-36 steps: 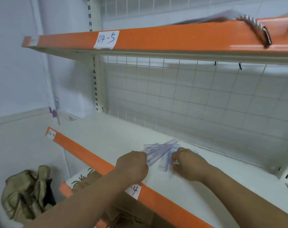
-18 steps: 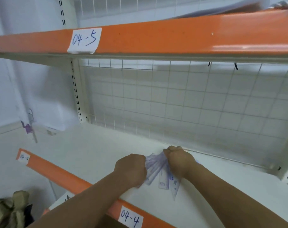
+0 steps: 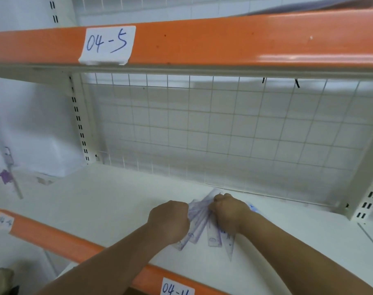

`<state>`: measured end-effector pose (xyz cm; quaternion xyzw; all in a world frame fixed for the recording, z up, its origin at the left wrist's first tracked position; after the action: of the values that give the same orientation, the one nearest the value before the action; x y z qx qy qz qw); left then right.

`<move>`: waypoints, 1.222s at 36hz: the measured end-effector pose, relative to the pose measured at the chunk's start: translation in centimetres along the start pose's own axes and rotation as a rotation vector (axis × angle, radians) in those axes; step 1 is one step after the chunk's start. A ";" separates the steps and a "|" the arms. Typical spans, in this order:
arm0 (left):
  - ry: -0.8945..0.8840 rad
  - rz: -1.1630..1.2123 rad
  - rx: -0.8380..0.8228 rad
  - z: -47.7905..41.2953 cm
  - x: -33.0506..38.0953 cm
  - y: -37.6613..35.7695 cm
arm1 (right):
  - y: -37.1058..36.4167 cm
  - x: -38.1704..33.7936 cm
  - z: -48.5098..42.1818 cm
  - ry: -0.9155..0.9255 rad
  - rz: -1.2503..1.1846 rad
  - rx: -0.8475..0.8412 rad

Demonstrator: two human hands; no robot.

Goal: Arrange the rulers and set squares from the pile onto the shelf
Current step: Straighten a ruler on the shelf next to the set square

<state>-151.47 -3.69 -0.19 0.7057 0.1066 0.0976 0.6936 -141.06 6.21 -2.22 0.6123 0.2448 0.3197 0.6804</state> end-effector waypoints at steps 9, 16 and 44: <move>-0.009 0.012 0.008 0.4 -0.3 -0.2 | -0.5 0.3 0.3 -0.016 -0.085 0.025; -0.002 0.028 -0.011 0.7 -1.0 -0.6 | -1.0 0.6 -0.9 -0.028 -0.075 0.037; 0.045 0.088 0.110 1.6 -2.2 1.0 | 2.7 -0.9 1.2 0.218 -0.033 0.425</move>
<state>-153.11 -5.82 0.84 0.7444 0.0964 0.1380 0.6462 -141.17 4.81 0.58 0.6997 0.3886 0.3140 0.5107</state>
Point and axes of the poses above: each hand's wrist, its own z-axis away from the middle knuckle, its own y-axis out of the back of the hand, x = y × z, the point moved 6 cm from there along -z, towards the middle knuckle, and after that the axes turned 3 degrees about -z, right-handed, at the moved point
